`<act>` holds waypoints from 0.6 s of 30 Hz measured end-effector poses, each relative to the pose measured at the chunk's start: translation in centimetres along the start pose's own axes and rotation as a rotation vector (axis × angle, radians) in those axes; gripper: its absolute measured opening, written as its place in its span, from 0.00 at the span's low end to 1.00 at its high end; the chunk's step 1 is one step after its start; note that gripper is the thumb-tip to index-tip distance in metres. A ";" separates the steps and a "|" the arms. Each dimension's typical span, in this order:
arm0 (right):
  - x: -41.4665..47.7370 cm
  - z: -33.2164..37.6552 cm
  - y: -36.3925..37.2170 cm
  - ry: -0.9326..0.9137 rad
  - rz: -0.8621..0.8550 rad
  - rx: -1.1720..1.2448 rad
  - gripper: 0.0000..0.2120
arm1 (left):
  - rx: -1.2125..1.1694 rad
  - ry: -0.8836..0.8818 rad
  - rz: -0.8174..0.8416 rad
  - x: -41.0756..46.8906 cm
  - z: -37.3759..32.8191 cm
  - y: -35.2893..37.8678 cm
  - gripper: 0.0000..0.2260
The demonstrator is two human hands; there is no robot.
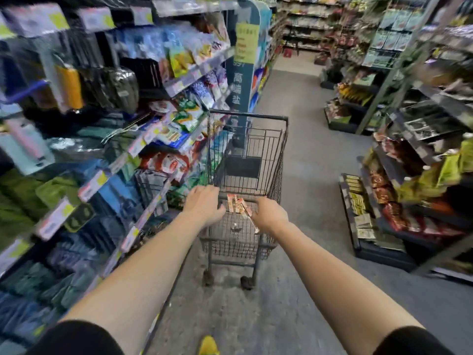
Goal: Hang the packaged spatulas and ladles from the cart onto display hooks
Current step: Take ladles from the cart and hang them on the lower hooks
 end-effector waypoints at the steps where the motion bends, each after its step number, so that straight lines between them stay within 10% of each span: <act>1: 2.1 -0.3 0.4 0.021 0.017 0.008 0.18 | 0.015 0.008 0.017 2.4 0.2 0.5 0.26; 18: 29.1 -8.7 7.9 0.130 0.234 -0.006 0.12 | 0.091 0.050 0.247 30.1 0.7 12.2 0.21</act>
Point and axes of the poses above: each hand's wrist, its own x-axis towards the middle knuckle, its own y-axis out of the palm, z = x × y, the point moved 9 cm from there along x, towards the middle knuckle, and after that the axes turned 3 degrees about x, right-handed, at the moved point
